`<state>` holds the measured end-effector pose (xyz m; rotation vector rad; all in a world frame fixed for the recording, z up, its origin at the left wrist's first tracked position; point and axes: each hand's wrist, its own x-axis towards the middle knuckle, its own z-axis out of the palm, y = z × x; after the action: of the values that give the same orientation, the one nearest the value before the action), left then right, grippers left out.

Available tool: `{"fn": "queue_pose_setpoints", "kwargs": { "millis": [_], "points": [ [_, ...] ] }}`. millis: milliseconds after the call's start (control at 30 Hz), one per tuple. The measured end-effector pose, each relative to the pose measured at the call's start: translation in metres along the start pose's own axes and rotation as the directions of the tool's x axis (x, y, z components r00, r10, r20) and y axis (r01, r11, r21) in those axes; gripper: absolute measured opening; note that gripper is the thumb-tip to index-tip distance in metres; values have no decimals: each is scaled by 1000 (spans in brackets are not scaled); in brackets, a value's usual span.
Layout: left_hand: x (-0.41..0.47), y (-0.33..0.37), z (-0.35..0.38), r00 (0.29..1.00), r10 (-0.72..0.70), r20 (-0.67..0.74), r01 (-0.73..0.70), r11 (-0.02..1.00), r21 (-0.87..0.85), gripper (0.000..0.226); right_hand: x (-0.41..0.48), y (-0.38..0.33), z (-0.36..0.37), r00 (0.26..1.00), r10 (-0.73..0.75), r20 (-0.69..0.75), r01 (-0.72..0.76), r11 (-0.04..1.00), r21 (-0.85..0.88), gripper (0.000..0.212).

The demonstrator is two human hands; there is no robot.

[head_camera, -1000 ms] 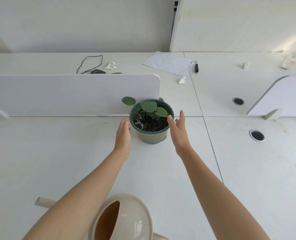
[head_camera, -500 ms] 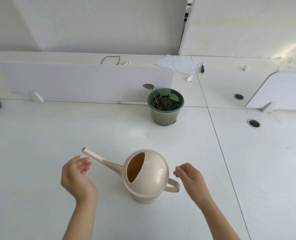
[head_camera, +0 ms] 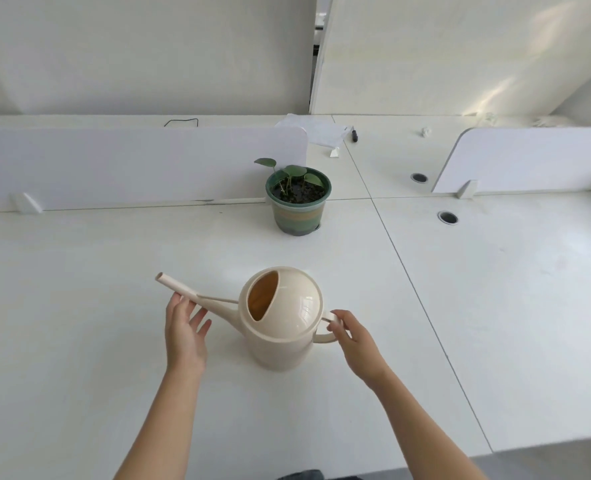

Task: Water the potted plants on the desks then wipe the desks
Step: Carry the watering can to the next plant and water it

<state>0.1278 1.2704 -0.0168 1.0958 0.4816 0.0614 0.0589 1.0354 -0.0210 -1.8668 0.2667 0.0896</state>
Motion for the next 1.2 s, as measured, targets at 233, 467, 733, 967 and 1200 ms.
{"fn": "queue_pose_setpoints", "kwargs": {
  "millis": [233,467,733,967,1200],
  "points": [
    [6,-1,-6,990,-13,142,7,999,44,33,3,0,-6,987,117,107,-114,993,-33,17],
    [-19,10,-16,993,38,114,-41,999,23,14,-2,-11,-11,985,56,165,-49,998,-44,15],
    [-111,38,-39,978,203,-40,-205,977,-53,15,-38,-49,-29,927,-178,331,152,983,103,14],
    [-221,45,-72,909,321,-268,-344,938,-45,18,-88,-67,-30,781,-305,545,245,952,183,16],
    [-318,32,-128,815,346,-465,-381,924,20,23,-135,-73,7,603,-289,743,228,956,186,24]
  ]
}}
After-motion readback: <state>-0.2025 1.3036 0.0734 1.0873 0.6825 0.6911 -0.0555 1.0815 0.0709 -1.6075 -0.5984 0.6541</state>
